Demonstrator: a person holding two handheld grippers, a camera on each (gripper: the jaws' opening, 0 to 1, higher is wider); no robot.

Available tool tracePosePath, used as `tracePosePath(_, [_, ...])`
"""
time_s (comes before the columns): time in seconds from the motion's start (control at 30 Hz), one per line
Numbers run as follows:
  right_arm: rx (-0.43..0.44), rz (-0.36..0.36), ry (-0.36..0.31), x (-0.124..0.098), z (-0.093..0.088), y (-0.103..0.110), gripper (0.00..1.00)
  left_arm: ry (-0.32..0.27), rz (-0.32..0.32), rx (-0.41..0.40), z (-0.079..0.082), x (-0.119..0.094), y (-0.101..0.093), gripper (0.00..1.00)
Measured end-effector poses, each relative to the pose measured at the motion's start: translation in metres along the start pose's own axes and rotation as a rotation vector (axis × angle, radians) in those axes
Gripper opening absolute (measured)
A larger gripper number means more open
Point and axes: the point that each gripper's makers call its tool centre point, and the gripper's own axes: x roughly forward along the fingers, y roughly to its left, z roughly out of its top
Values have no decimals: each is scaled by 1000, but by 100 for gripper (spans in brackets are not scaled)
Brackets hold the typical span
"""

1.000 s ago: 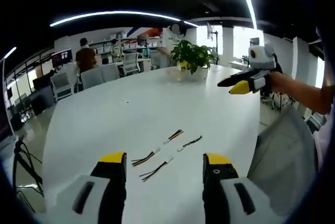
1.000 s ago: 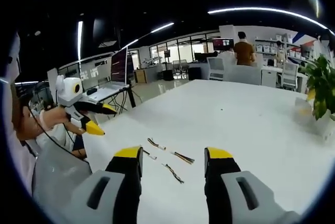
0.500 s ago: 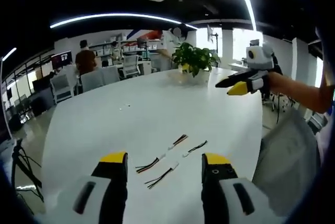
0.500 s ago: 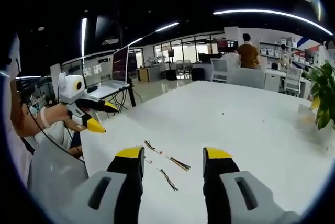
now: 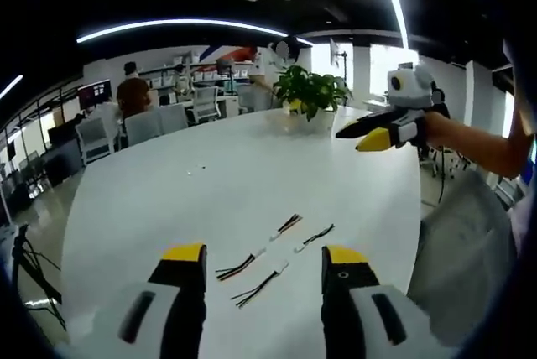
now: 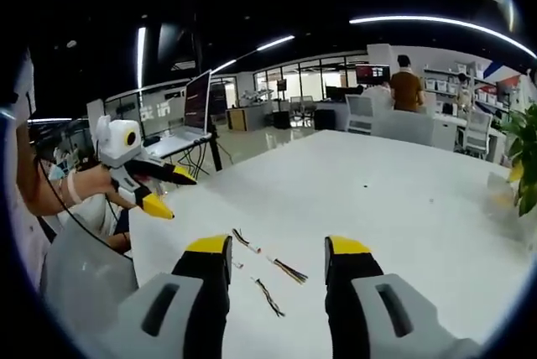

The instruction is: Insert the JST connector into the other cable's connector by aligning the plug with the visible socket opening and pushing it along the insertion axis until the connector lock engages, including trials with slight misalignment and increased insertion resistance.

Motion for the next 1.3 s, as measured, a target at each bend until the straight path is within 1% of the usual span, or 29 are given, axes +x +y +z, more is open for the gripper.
tracePosePath(0.23, [1,13,3,8,-2,-6,41,-9,-22,-4,1,8,3,48])
tracePosePath(0.33, [2,21,7,13,-4,-7,41,-3,-25,6,0,11,7,48])
tracePosePath(0.53, [17,64,1,23,-5,-6,38,3,-44,16,-3,17,12,46])
tracePosePath(0.7, [16,75,-2,29,-5,-7,37,8,-58,20,-5,24,14,45])
tracePosePath(0.83, [-17,88,-16,34,-3,-8,33,6,-61,20,-6,29,17,45])
tracePosePath(1.0, [-18,109,-24,42,-1,-7,33,12,-72,28,-9,36,18,43])
tracePosePath(1.1, [-23,123,-12,48,-5,-7,33,13,-71,21,-13,41,26,44])
tracePosePath(1.2, [-39,131,10,53,-11,-7,33,20,-78,19,-16,44,26,43])
tracePosePath(1.3, [-44,143,18,56,-14,-6,33,28,-85,26,-18,44,24,43])
